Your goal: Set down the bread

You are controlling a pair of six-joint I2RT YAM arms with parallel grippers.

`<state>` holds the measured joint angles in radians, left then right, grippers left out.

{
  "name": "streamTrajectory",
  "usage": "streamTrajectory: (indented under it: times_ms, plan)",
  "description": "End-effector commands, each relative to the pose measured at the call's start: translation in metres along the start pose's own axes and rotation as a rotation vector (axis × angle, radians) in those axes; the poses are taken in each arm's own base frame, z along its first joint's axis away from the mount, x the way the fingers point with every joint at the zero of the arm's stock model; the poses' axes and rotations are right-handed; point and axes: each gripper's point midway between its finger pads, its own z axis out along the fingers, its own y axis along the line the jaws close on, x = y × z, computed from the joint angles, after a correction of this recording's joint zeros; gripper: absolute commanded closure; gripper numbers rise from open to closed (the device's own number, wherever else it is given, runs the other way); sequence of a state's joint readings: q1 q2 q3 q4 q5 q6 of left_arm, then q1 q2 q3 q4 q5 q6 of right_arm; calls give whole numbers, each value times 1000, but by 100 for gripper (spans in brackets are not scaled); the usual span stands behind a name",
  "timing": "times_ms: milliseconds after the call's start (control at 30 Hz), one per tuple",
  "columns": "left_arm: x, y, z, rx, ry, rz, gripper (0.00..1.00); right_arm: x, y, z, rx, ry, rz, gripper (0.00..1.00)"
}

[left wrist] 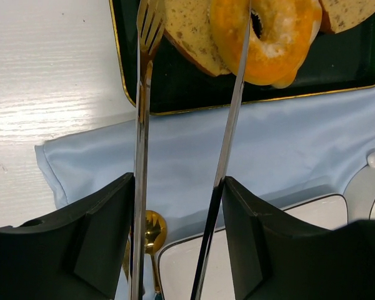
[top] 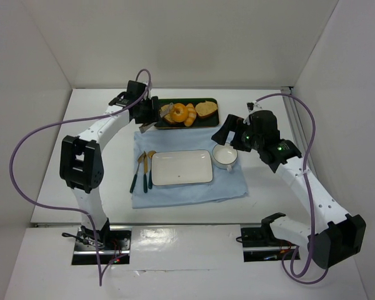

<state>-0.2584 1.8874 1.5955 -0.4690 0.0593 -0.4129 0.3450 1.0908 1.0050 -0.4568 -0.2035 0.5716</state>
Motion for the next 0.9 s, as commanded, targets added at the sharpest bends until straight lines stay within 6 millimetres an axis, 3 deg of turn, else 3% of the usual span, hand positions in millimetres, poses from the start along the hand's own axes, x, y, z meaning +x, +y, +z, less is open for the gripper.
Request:
streamTrajectory:
  times_ms: [0, 867]
  plan:
    - [-10, -4, 0, 25, -26, 31, 32, -11, 7, 0, -31, -39, -5, 1]
    - [-9, -34, 5, 122, -11, 28, 33, -3, -5, 4, -8, -35, 31, 1]
